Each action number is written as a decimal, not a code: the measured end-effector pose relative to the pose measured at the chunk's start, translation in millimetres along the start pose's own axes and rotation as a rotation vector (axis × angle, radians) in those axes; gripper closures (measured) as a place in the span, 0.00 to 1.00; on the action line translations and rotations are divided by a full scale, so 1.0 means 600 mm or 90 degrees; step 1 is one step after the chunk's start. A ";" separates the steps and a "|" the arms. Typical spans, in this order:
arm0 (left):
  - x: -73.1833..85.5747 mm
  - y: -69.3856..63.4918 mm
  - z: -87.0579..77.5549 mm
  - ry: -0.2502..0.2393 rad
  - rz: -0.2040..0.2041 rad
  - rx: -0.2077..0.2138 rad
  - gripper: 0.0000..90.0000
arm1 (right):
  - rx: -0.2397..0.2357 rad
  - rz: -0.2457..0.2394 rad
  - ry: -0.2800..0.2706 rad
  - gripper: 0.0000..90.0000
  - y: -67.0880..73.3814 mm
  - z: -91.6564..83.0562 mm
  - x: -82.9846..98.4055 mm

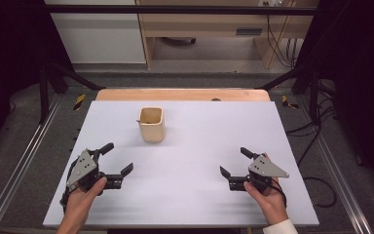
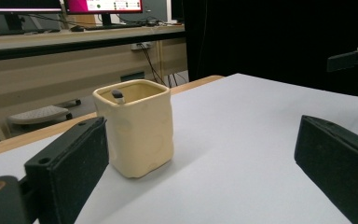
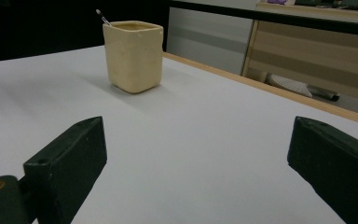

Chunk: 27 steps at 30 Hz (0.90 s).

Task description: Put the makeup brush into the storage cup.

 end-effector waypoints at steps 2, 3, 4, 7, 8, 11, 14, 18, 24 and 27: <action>0.002 0.002 -0.006 -0.002 0.001 -0.002 0.03 | 0.001 0.000 0.001 0.06 -0.003 -0.001 0.002; 0.003 0.003 -0.009 -0.002 0.001 -0.004 0.03 | 0.002 -0.001 0.001 0.06 -0.004 -0.002 0.002; 0.004 0.004 -0.011 -0.005 0.000 -0.004 0.03 | 0.004 -0.001 0.001 0.06 -0.006 -0.002 0.003; 0.006 0.006 -0.019 -0.004 0.002 -0.006 0.03 | 0.005 0.000 0.000 0.06 -0.010 -0.005 0.004; 0.007 0.007 -0.021 -0.008 0.001 -0.007 0.03 | 0.006 -0.001 0.001 0.06 -0.011 -0.006 0.005; 0.009 0.008 -0.027 -0.009 0.002 -0.008 0.02 | 0.008 0.000 0.002 0.05 -0.014 -0.008 0.006; 0.012 0.010 -0.032 -0.008 0.003 -0.011 0.02 | 0.009 -0.001 0.001 0.05 -0.016 -0.010 0.007; 0.015 0.014 -0.039 -0.016 -0.003 -0.017 0.02 | 0.010 -0.003 0.002 0.05 -0.018 -0.012 0.009; 0.016 0.016 -0.044 -0.022 -0.004 -0.021 0.02 | 0.014 -0.001 0.001 0.05 -0.024 -0.016 0.011; 0.016 0.017 -0.048 -0.027 -0.002 -0.023 0.02 | 0.017 0.001 0.002 0.05 -0.028 -0.019 0.012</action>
Point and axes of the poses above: each handheld gripper's, and its own axes: z roughly forward along the jaws, x roughly out of its underside, y roughly to its left, the point moved 6 cm from there along z, roughly forward along the jaws, and after that the axes turned 11 degrees about x, right-handed, at the moved point
